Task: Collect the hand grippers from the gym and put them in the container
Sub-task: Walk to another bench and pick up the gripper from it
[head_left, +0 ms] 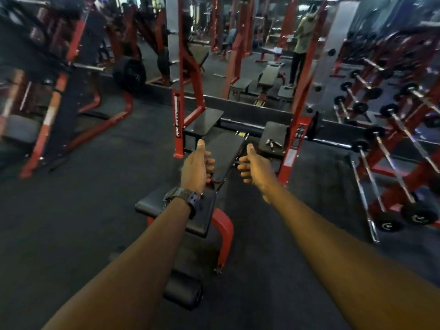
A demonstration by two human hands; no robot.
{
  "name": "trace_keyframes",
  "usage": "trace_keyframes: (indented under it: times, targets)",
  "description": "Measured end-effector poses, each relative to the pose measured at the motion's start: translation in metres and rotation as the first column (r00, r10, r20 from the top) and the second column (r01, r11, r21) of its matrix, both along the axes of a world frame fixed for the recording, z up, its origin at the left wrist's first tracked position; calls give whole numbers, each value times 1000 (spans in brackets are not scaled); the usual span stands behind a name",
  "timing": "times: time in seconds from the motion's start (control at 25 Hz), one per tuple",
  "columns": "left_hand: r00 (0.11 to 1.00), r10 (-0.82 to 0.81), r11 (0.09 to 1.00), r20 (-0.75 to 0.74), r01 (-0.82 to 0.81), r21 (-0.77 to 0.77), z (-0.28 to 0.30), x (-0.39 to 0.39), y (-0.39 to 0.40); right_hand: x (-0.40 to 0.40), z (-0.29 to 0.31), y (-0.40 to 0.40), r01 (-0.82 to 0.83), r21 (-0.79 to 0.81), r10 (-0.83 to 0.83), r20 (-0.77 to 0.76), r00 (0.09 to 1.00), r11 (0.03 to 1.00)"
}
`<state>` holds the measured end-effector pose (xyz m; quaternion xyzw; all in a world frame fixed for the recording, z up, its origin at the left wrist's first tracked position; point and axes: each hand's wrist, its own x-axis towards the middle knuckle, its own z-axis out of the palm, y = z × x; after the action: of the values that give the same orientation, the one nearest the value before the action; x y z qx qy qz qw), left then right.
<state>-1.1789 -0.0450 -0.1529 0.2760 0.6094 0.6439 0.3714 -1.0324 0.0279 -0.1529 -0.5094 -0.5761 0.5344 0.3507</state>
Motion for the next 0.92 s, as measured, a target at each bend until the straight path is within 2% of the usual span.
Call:
trace_keyframes:
  times: [0.28,0.52,0.68,0.92]
  targets:
    - [976,217,968,20,-212,-136,-66,-44,84,-65,-89,107,-208,-157,221,71,973,965]
    - [927,361,906,99,-324,-273,-124,-53,137,-89,-139,183,-328,-287,375,127,918,900]
    - [864,486,839,129,-420,-348,-159,-70,157,-119,-167,216,-390,-378,467,135,874,840]
    - [798,562,782,218,-427,-454,-227,-112,205,-161,-214,263,-414,-446,547,225,806,794]
